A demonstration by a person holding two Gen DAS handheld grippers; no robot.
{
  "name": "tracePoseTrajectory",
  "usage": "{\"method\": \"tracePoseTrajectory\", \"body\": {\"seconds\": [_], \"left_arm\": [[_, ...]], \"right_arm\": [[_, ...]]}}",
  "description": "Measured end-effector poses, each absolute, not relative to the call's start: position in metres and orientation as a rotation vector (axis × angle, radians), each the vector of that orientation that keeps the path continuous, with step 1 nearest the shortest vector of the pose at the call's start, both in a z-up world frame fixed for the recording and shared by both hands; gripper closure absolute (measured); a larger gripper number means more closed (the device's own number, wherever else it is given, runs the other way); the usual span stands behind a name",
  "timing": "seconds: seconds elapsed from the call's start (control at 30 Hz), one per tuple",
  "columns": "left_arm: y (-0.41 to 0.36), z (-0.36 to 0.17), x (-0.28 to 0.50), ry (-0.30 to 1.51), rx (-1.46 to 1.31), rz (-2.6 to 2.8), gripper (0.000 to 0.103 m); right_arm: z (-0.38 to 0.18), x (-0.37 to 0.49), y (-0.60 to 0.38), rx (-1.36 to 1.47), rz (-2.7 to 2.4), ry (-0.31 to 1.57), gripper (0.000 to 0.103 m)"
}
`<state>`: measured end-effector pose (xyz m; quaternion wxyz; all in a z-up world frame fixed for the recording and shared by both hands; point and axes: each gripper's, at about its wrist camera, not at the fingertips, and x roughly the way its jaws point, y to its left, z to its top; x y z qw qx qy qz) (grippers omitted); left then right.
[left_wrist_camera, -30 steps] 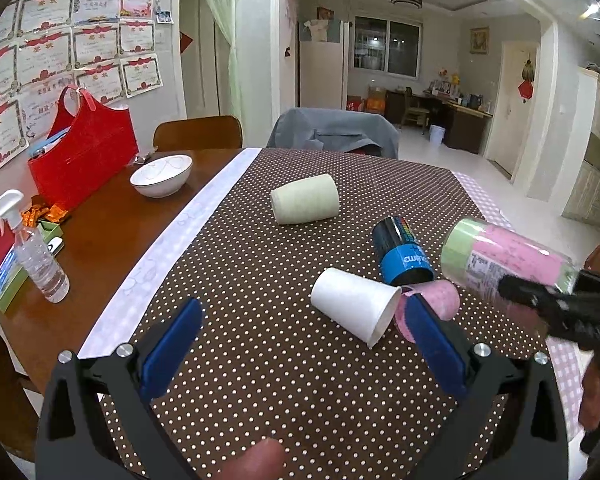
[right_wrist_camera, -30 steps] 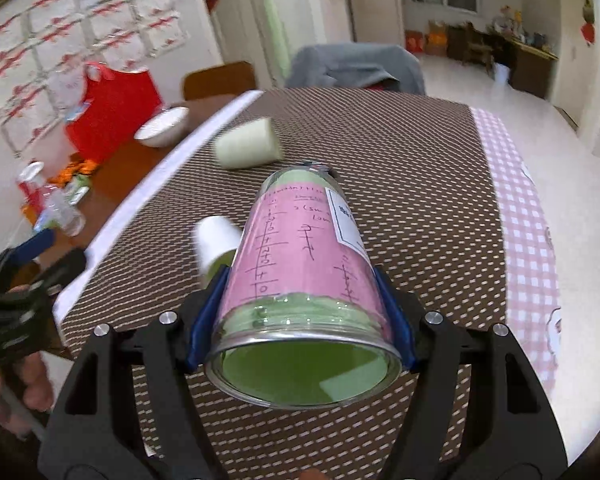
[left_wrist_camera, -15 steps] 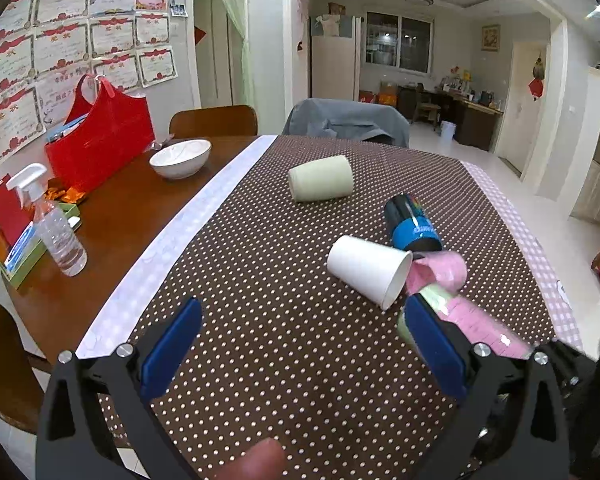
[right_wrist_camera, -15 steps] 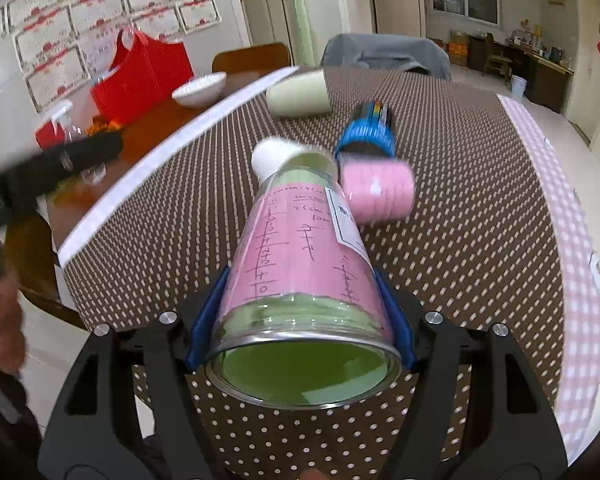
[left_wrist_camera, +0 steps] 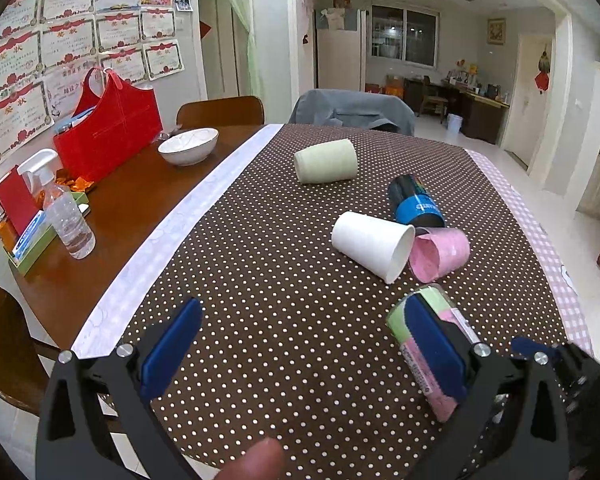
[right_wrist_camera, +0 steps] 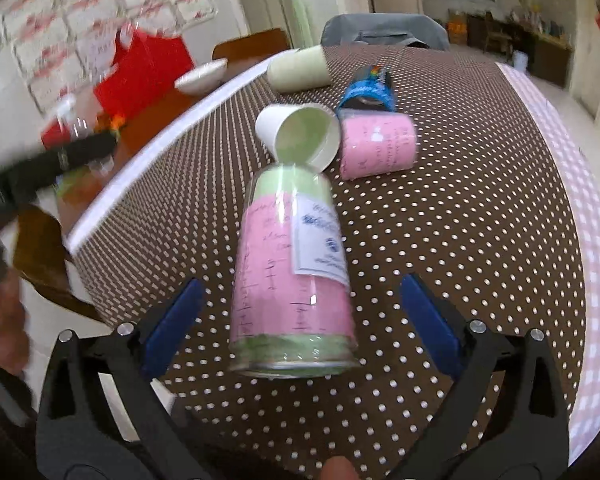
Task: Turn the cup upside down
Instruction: 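Open the right gripper and withdraw it from the canister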
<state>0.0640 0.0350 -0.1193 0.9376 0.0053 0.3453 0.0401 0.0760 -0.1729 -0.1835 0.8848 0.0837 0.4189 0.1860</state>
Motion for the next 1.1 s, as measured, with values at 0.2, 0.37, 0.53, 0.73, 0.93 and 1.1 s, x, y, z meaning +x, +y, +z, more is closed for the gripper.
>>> {"method": "tracePoseTrajectory", "body": {"seconds": [0.2,0.37,0.53,0.73,0.93,1.1], "left_arm": [[0.028,-0.117,0.051,0.692,0.016,0.075,0.004],[0.026,-0.115,0.037,0.683,0.023,0.073,0.004],[0.029,-0.111,0.022,0.664,0.021,0.081,0.004],[0.023,-0.100,0.010,0.629,0.025,0.068,0.004],[0.019,-0.092,0.002,0.604,0.032,0.054,0.004],[0.017,-0.086,-0.003,0.587,0.035,0.043,0.004]], "right_arm": [[-0.156,0.068,-0.211,0.254,0.295,0.810,0.006],[-0.138,0.054,-0.212,0.229,0.248,0.762,0.006],[-0.120,0.044,-0.203,0.173,0.216,0.701,0.006],[-0.107,0.030,-0.193,0.123,0.213,0.652,0.006],[-0.092,0.018,-0.192,0.114,0.208,0.608,0.006],[-0.080,0.009,-0.198,0.116,0.194,0.569,0.006]]}}
